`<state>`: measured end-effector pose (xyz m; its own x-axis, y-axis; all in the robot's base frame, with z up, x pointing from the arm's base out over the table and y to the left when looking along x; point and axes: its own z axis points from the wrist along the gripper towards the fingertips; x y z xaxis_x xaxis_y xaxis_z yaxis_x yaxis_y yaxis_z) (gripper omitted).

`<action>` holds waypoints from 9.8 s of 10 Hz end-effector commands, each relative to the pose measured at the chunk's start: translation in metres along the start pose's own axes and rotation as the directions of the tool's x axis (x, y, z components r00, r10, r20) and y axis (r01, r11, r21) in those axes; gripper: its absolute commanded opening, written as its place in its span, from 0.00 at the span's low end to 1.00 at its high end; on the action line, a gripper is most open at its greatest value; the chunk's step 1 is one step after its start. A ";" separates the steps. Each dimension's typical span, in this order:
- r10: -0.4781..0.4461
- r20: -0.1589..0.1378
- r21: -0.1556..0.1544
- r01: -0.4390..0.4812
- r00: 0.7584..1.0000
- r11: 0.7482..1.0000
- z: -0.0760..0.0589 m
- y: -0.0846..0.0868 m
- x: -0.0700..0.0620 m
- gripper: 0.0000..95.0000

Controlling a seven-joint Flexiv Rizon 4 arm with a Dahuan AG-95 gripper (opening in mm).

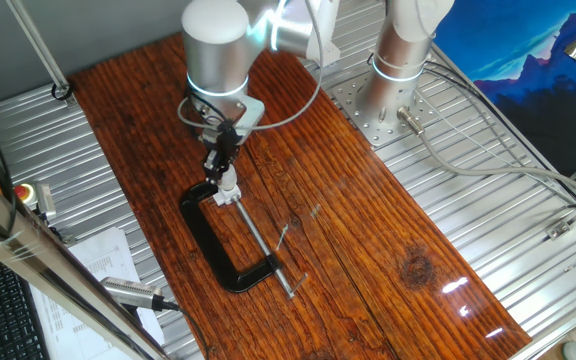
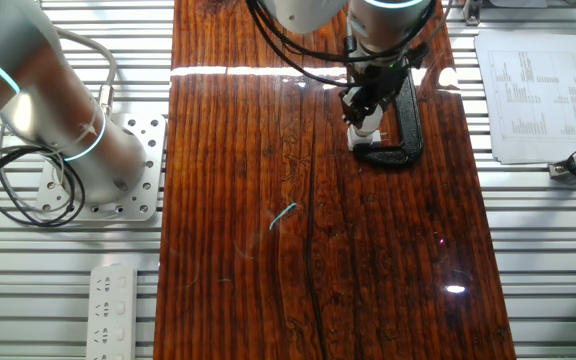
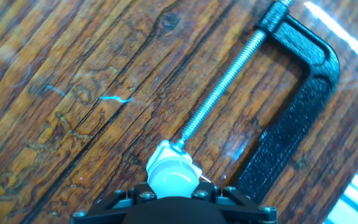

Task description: Install the light bulb by rotating it

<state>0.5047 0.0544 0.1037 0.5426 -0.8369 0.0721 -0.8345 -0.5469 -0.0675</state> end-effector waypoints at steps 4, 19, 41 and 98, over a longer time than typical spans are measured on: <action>0.266 -0.039 -0.017 -0.267 0.963 0.964 0.001 -0.002 0.001 0.00; 0.865 -0.061 -0.058 -0.867 0.498 0.495 -0.001 0.002 0.002 0.00; 0.900 -0.108 -0.059 -0.901 -0.422 -0.430 0.000 0.003 0.002 0.00; -0.184 0.066 -0.037 0.186 0.981 0.982 -0.015 0.008 -0.008 0.80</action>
<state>0.4914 0.0613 0.1203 0.6724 -0.7392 0.0377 -0.7396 -0.6730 -0.0062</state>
